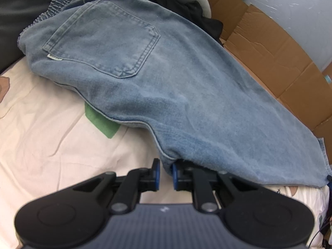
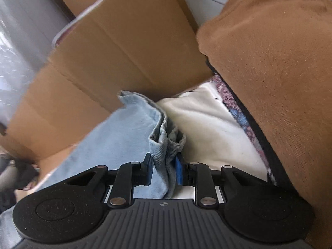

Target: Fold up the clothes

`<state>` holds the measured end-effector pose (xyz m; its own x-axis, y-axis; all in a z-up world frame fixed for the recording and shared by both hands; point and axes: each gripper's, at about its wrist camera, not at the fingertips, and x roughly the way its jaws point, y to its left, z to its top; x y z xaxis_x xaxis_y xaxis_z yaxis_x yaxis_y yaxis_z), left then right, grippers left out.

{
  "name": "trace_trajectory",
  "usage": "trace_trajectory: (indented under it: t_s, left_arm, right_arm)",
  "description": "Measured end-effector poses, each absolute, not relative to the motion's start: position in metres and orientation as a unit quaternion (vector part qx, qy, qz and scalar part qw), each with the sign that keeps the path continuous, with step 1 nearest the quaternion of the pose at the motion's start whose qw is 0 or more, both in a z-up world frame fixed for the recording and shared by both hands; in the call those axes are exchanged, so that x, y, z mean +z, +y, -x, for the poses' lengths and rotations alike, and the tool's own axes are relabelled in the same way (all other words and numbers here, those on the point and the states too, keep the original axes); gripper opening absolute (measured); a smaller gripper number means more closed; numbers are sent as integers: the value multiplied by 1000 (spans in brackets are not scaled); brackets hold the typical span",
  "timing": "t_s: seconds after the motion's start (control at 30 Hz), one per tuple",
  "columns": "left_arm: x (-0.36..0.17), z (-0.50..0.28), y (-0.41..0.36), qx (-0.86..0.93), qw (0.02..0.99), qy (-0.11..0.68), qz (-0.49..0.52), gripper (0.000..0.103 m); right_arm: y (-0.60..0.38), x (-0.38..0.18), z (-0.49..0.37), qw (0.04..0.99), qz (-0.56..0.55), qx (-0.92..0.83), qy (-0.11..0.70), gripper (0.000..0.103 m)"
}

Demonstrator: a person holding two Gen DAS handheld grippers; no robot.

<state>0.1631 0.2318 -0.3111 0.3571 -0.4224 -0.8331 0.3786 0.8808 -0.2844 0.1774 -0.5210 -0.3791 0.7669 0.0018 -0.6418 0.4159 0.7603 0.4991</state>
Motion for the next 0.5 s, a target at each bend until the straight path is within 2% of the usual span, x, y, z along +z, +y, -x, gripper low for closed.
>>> trace_trajectory:
  t_s: [0.23,0.3,0.4,0.43,0.47,0.5]
  left_arm:
    - [-309,-164,233,-244,824,511,19,13]
    - [-308,-165,233,-245,824,511,18,13]
    - [-308,-167,233,-244,823,513,19,13]
    - [-309,-167,233,-244,823,513,20,13]
    - [-309,-167,233,-243,823,513,21,13]
    - [-309,-167,233,-244,823,513,21,13]
  right_arm:
    - [-523,-405,-185,857,-363,-112,348,29]
    - [-524,-410,-186,854,-372,-112,345,38]
    - [-527,-411,-190,851,-385,-108,339,38]
    - [-529,-410,-192,850,-390,-107,338,35]
    - [-530,-409,-193,850,-390,-108,337,21]
    - [-533,-407,-194,852,-390,-110,332,16]
